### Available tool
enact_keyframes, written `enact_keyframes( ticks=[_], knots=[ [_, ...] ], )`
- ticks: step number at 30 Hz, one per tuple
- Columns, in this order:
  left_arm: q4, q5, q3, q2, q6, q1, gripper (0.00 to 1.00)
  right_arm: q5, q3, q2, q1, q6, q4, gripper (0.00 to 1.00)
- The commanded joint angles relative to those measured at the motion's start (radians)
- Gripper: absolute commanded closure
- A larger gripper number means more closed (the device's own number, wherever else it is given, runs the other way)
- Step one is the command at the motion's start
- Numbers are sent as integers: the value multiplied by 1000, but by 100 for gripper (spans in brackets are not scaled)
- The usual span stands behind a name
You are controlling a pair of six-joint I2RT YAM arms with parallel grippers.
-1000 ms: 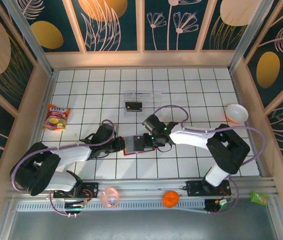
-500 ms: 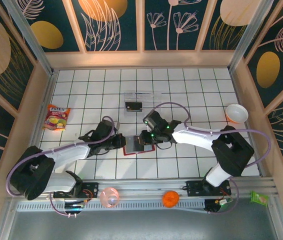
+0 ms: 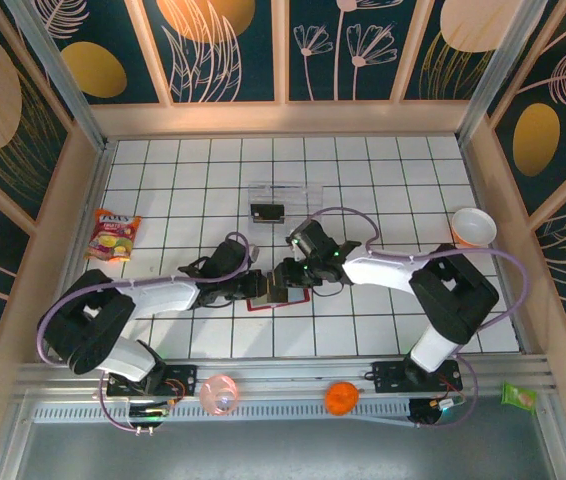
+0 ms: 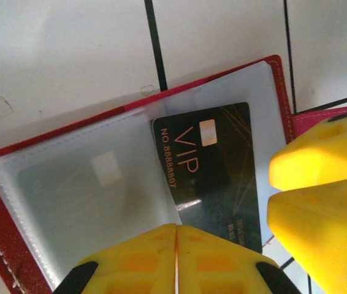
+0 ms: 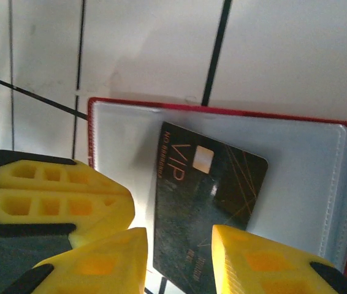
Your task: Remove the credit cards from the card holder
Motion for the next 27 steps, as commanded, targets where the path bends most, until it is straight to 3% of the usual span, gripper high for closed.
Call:
enact_keyframes(
  ticks=[1, 8, 17, 21, 27],
  knots=[
    [-7, -23, 22, 18, 7, -2, 94, -9, -20, 16, -12, 29, 27, 67],
    [-8, -24, -3, 41, 1, -2, 100, 17, -36, 16, -22, 46, 8, 68],
    [-5, -19, -12, 69, 17, -1, 100, -17, -31, 60, -25, 39, 39, 69],
    [-7, -18, -15, 69, 19, -2, 100, -22, -36, 51, -24, 40, 53, 74],
    [-31, -24, -11, 48, 33, -2, 100, 46, -40, 12, -25, 17, -13, 96]
  ],
)
